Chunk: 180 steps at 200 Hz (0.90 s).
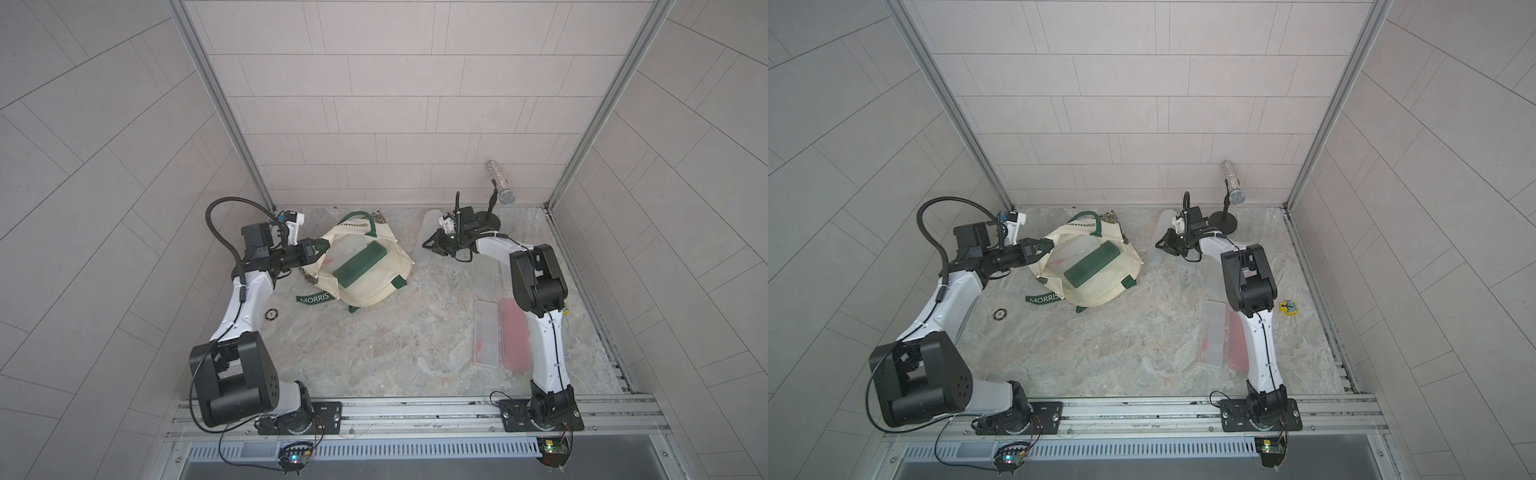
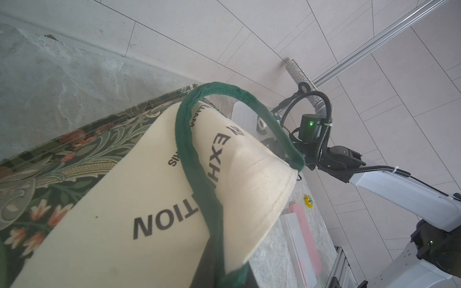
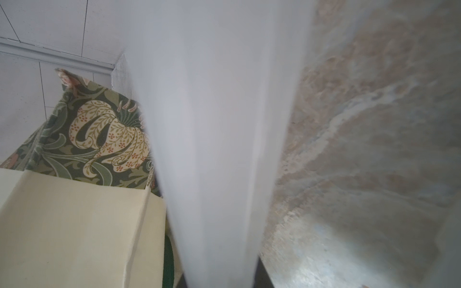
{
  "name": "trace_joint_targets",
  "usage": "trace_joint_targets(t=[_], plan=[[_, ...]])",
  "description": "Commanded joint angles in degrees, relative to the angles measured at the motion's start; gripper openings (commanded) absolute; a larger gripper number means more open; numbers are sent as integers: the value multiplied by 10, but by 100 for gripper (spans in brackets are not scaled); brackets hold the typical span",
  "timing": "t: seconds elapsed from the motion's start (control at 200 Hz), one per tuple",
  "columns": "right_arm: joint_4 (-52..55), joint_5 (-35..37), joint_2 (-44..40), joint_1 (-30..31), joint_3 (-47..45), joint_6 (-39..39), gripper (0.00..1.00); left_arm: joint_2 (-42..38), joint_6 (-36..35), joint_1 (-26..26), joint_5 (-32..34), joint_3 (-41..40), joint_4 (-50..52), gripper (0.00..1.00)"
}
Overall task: Take out the pencil case from the canvas bag
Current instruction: Place the pencil case at the center of the board.
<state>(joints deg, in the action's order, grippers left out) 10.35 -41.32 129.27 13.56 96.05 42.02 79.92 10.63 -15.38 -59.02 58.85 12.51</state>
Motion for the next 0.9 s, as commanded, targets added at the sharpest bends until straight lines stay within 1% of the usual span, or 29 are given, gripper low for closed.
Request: trace_joint_targets(t=[0.0, 0.17, 0.25, 0.31, 0.42, 0.5, 0.57, 0.635, 0.896], plan=[[28, 25, 17, -2, 14, -18, 23, -9, 16, -4, 0, -16, -15, 0], [62, 49, 15, -3, 29, -38, 32, -7, 17, -4, 3, -23, -17, 0], [81, 58, 15, -3, 42, -48, 34, -7, 17, -4, 3, -23, -17, 0], [96, 63, 17, -3, 53, -55, 40, -5, 16, -4, 3, -24, -17, 0], [113, 68, 15, -3, 68, -62, 41, -3, 13, -5, 2, -25, -15, 0], [121, 73, 12, -3, 73, -62, 47, -1, 12, -5, 2, -24, -14, 0], [121, 79, 2, -3, 71, -61, 47, -1, 12, -4, 2, -24, -13, 0], [121, 85, -10, -2, 66, -61, 51, -1, 11, -4, 2, -23, -11, 0], [108, 122, -77, 0, 24, -67, 54, -1, 8, -4, 4, -22, -8, 0]])
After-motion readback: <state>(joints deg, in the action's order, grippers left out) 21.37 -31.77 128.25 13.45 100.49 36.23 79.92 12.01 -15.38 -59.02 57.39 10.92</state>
